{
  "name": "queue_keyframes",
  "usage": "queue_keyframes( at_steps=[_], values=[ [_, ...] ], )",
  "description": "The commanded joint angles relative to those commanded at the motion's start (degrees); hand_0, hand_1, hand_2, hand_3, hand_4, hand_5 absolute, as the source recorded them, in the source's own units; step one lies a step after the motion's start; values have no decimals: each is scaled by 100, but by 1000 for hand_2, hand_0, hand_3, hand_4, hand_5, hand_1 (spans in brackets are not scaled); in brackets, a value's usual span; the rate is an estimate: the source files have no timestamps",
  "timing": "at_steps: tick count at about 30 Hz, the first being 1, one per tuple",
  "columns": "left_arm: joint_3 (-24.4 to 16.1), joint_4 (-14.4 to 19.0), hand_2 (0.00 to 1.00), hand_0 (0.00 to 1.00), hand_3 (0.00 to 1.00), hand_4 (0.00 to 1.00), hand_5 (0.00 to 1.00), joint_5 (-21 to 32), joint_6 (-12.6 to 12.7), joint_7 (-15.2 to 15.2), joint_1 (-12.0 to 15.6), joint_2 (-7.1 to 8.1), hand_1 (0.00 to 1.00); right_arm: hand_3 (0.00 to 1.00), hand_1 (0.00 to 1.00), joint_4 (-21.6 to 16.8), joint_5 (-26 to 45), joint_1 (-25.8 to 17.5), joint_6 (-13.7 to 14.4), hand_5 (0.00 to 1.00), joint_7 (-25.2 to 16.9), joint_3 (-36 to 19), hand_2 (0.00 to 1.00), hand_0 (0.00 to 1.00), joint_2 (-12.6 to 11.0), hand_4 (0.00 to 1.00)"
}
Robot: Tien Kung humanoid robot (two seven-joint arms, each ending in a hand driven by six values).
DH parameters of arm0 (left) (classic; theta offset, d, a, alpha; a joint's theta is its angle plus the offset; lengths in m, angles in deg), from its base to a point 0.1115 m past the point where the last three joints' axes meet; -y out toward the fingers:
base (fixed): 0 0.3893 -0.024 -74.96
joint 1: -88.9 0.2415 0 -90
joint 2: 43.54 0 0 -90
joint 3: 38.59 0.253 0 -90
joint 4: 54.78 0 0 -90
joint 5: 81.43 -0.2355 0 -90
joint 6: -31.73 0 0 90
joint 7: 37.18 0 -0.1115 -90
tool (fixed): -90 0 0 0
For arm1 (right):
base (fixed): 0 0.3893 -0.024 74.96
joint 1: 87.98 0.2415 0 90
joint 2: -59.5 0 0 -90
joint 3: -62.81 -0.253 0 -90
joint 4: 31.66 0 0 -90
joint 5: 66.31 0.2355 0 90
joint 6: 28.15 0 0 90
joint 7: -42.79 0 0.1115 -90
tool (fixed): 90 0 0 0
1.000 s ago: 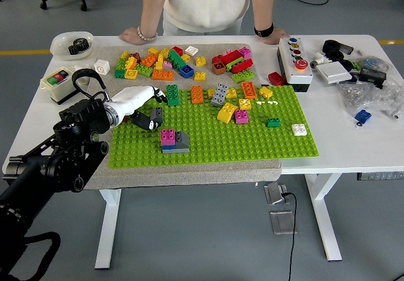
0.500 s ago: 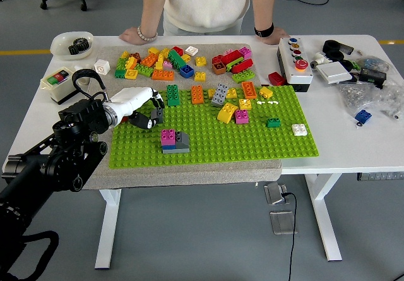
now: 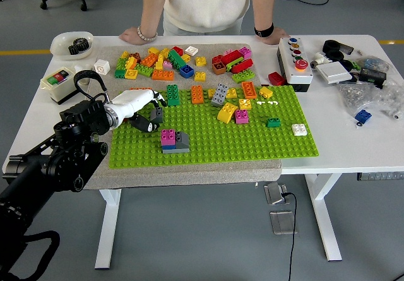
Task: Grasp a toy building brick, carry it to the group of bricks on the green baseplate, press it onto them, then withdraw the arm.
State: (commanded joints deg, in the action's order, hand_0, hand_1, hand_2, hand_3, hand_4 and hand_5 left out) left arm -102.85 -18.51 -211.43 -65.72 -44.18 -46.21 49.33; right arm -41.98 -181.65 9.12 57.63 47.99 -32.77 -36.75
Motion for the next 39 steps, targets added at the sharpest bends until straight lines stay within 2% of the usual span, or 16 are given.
queue_keyframes(
  at_steps=[18,19,24,25,39],
  values=[
    [124,-126,741,850,780,796,138,0,94,30,-28,18,801,558,643,0,-20,-13,-7,501,-6,13,692,741,-9,815],
    [128,-133,707,838,674,714,115,0,100,29,-29,19,790,559,642,0,-20,-13,-7,500,-6,14,692,741,-9,815],
    [153,-162,707,838,674,714,115,0,152,25,-31,18,790,559,642,0,-14,-16,-8,500,-8,26,692,741,-5,815],
    [157,-163,669,826,650,672,99,0,167,31,-32,14,773,558,641,0,-15,-19,-9,499,-7,26,692,741,-6,815],
    [214,-226,624,785,602,621,70,0,238,57,-53,-10,748,559,643,0,-17,-12,-11,499,-7,26,692,741,-6,815]
  ],
)
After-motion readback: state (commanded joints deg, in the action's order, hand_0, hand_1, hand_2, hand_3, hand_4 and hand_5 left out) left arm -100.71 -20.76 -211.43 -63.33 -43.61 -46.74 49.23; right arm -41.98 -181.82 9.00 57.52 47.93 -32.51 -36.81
